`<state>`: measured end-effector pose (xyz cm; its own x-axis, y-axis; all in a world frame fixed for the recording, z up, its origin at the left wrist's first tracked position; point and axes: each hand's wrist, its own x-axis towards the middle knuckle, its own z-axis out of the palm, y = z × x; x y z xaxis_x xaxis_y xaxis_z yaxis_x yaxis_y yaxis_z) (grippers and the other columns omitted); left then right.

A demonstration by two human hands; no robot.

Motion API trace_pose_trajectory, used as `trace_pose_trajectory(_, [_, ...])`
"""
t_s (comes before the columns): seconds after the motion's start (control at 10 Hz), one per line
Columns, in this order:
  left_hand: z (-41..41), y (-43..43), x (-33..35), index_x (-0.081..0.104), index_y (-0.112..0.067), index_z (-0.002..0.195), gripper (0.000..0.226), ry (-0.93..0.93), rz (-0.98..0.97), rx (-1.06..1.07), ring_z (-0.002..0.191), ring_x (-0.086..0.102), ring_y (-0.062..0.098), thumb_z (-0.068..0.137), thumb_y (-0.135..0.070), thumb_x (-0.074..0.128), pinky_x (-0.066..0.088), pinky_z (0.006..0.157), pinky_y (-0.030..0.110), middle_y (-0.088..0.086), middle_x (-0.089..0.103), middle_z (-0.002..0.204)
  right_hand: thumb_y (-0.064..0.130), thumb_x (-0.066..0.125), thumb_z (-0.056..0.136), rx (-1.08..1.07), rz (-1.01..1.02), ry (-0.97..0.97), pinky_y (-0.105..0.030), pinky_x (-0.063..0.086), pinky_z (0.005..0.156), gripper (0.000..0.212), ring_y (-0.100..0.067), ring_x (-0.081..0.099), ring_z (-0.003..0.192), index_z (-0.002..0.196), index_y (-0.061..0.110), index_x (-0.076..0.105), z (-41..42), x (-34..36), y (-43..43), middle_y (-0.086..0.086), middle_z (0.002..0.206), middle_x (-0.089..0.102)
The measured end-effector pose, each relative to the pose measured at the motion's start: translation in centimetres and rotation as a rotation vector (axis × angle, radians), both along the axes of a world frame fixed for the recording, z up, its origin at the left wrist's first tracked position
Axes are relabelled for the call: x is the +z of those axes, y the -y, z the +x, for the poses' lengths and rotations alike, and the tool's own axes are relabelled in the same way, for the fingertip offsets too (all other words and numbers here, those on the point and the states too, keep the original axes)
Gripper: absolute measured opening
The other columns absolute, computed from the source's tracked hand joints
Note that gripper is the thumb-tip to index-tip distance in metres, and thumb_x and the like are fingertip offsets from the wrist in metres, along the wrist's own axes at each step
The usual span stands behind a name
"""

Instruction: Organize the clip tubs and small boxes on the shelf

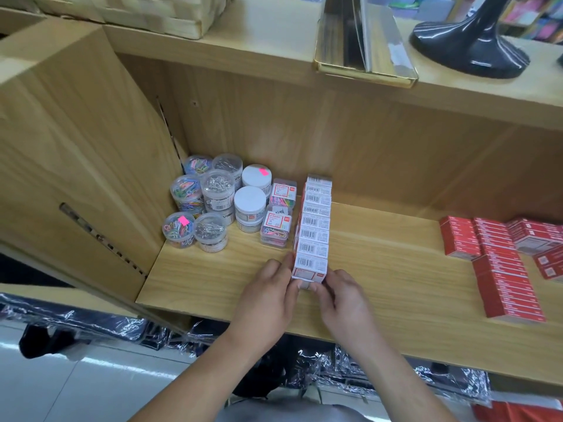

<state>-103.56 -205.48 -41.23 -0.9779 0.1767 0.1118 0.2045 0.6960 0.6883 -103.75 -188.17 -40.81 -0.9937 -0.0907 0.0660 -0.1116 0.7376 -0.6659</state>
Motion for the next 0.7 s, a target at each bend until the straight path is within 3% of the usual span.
trace_pose_trajectory(0.1, [-0.1, 0.3, 0.3, 0.043, -0.025, 0.151, 0.054, -0.011, 0.051, -0.014, 0.099, 0.059, 0.014, 0.101, -0.043, 0.044, 0.052, 0.083, 0.033, -0.009, 0.054, 0.108, 0.019, 0.069, 0.093, 0.008, -0.028, 0.012, -0.008, 0.036, 0.063, 0.021, 0.002, 0.047, 0.066, 0.113, 0.022, 0.071, -0.2, 0.4, -0.3, 0.017, 0.075, 0.047])
trace_pose_trajectory(0.2, [0.0, 0.8, 0.7, 0.052, -0.032, 0.142, 0.044, -0.025, 0.126, -0.024, 0.089, 0.056, 0.004, 0.098, -0.038, 0.054, 0.051, 0.079, 0.029, -0.022, 0.046, 0.098, 0.026, 0.071, 0.088, -0.015, -0.069, 0.072, -0.028, 0.05, 0.066, 0.018, -0.007, 0.056, 0.067, 0.106, 0.031, 0.072, -0.5, 0.8, -0.4, 0.007, 0.076, 0.061])
trace_pose_trajectory(0.3, [0.0, 1.5, 0.6, 0.059, -0.031, 0.13, 0.035, -0.015, 0.167, -0.027, 0.085, 0.059, 0.005, 0.095, -0.037, 0.059, 0.053, 0.077, 0.032, -0.017, 0.051, 0.095, 0.032, 0.069, 0.086, -0.027, -0.12, 0.171, -0.036, 0.056, 0.074, 0.019, -0.012, 0.067, 0.073, 0.105, 0.032, 0.072, -0.5, 1.4, -0.4, 0.007, 0.083, 0.073])
trace_pose_trajectory(0.4, [0.5, 2.1, 0.5, 0.063, -0.02, 0.129, 0.035, -0.02, 0.213, -0.002, 0.087, 0.06, -0.001, 0.094, -0.026, 0.067, 0.05, 0.079, 0.019, -0.02, 0.054, 0.098, 0.021, 0.072, 0.089, -0.053, -0.17, 0.219, -0.033, 0.057, 0.077, 0.014, -0.011, 0.069, 0.074, 0.101, 0.027, 0.075, -0.1, 1.8, -0.4, 0.009, 0.081, 0.075])
trace_pose_trajectory(0.5, [1.0, 2.8, 0.4, 0.065, -0.018, 0.125, 0.034, -0.025, 0.21, 0.009, 0.088, 0.06, -0.002, 0.093, -0.027, 0.067, 0.051, 0.079, 0.022, -0.021, 0.056, 0.101, 0.022, 0.073, 0.089, -0.1, -0.171, 0.244, -0.033, 0.057, 0.073, 0.003, -0.014, 0.068, 0.071, 0.091, 0.023, 0.074, 0.5, 1.8, -0.6, 0.006, 0.078, 0.074])
trace_pose_trajectory(0.7, [1.9, 4.0, 0.5, 0.067, -0.02, 0.118, 0.03, 0.005, 0.188, 0.005, 0.089, 0.059, 0.005, 0.09, -0.031, 0.063, 0.053, 0.081, 0.032, -0.014, 0.059, 0.099, 0.032, 0.073, 0.087, -0.201, -0.203, 0.288, -0.042, 0.058, 0.086, 0.016, -0.02, 0.072, 0.086, 0.094, 0.017, 0.071, 1.5, 2.3, 0.1, 0.011, 0.082, 0.075])
